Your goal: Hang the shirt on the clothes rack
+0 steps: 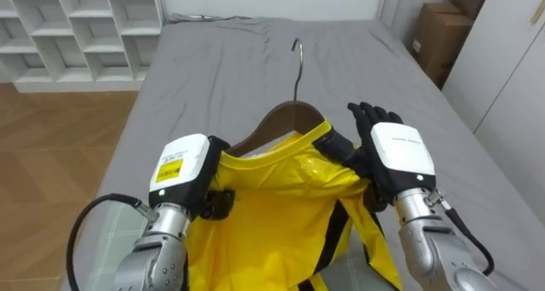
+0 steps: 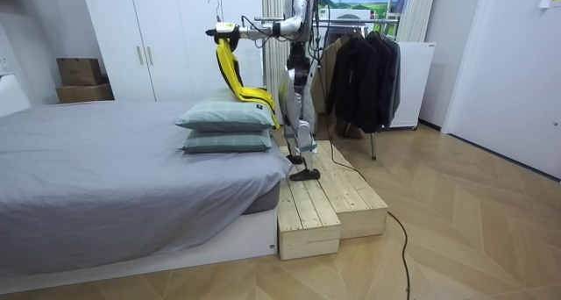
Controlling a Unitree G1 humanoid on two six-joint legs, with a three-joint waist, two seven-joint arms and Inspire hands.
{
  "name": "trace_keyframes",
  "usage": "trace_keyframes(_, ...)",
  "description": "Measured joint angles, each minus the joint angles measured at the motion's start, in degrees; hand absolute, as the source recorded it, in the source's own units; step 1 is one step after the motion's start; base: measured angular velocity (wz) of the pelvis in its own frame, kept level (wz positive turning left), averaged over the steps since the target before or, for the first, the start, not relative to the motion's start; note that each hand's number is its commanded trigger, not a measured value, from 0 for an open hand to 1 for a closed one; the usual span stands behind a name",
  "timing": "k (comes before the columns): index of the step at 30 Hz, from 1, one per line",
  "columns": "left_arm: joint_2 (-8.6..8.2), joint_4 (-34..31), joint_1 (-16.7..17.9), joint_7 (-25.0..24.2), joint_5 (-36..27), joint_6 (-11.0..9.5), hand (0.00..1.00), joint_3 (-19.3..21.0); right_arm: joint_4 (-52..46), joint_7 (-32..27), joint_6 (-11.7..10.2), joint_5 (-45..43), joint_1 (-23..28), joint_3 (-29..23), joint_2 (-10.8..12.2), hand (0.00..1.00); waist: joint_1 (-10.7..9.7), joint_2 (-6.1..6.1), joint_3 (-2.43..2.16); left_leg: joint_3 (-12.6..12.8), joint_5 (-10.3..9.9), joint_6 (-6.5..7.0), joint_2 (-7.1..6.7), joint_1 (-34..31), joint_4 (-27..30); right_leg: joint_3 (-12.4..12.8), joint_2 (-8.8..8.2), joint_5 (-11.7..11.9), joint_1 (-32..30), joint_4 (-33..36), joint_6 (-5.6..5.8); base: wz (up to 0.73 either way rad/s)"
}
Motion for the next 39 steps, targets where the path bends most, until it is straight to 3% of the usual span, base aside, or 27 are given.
trace_keyframes(3, -0.23, 0.0, 0.0, 0.0, -0.1, 0.0, 1.0, 0.3, -0.5, -0.2, 0.0, 0.0, 0.0, 0.0, 0.6, 0.0, -0.1, 0.12, -0.08, -0.2, 0.0, 0.0, -0.03, 0.2, 0.0, -0.1, -0.02, 0.0, 0.3, -0.1, 0.0, 0.04)
trace_keyframes(9, -0.26, 0.0, 0.0, 0.0, -0.2, 1.0, 1.0, 0.1, -0.6, 0.3, 0.5, 0.7, 0.2, 0.1, 1.6, 0.0, 0.1, 1.11, -0.69, -0.2, 0.0, 0.0, -0.01, 0.5, -0.1, -0.1, 0.07, 0.0, 0.5, -0.1, 0.0, 0.0)
trace_keyframes(14, -0.35, 0.0, 0.0, -0.1, -0.2, 1.6, 1.0, -0.4, -0.6, 1.2, 0.6, 2.3, 0.4, 0.2, 1.9, 0.0, 0.1, 1.14, -0.67, -0.2, 0.0, 0.0, -0.01, 1.1, -0.3, 0.0, 0.08, 0.0, 0.9, -0.2, 0.0, 0.0)
trace_keyframes(18, -0.35, 0.0, 0.0, -0.2, -0.2, 1.7, 1.0, -0.4, -0.7, 1.5, 0.6, 2.6, 0.4, 0.2, 1.9, 0.2, 0.1, 1.14, -0.67, -0.2, 0.0, 0.0, -0.02, 1.3, -0.5, 0.0, 0.08, -0.1, 1.1, -0.3, 0.06, 0.0)
trace_keyframes(21, -0.35, 0.0, 0.0, -0.2, -0.2, 1.7, 1.0, -0.4, -0.7, 1.6, 0.6, 3.1, 0.4, 0.2, 1.9, 0.61, 0.2, 1.13, -0.66, -0.2, 0.0, 0.0, -0.02, 1.4, -0.5, 0.0, 0.08, -0.1, 1.1, -0.3, 0.07, 0.0)
trace_keyframes(22, -0.35, 0.0, 0.0, -0.2, -0.2, 1.7, 1.0, -0.4, -0.7, 1.6, 0.6, 3.2, 0.4, 0.2, 1.9, 0.77, 0.2, 1.13, -0.66, -0.2, 0.0, 0.0, -0.02, 1.4, -0.5, 0.0, 0.08, -0.1, 1.1, -0.4, 0.07, 0.0)
trace_keyframes(23, -0.35, 0.0, 0.0, -0.2, -0.2, 1.7, 1.0, -0.4, -0.7, 1.6, 0.6, 3.3, 0.4, 0.2, 1.9, 1.0, 0.2, 1.13, -0.66, -0.2, 0.0, 0.0, -0.02, 1.4, -0.5, 0.0, 0.08, -0.1, 1.1, -0.4, 0.07, 0.0)
trace_keyframes(39, -0.3, 0.0, 0.0, -0.3, -2.0, 2.9, 1.0, -0.1, -0.7, 2.9, 0.7, 5.0, 0.7, -0.3, 1.9, 1.0, 0.0, 0.82, -0.42, -0.3, 0.0, 0.0, -0.02, 1.3, -0.9, -0.7, 0.03, -0.2, 1.5, -1.3, 0.26, 0.0)
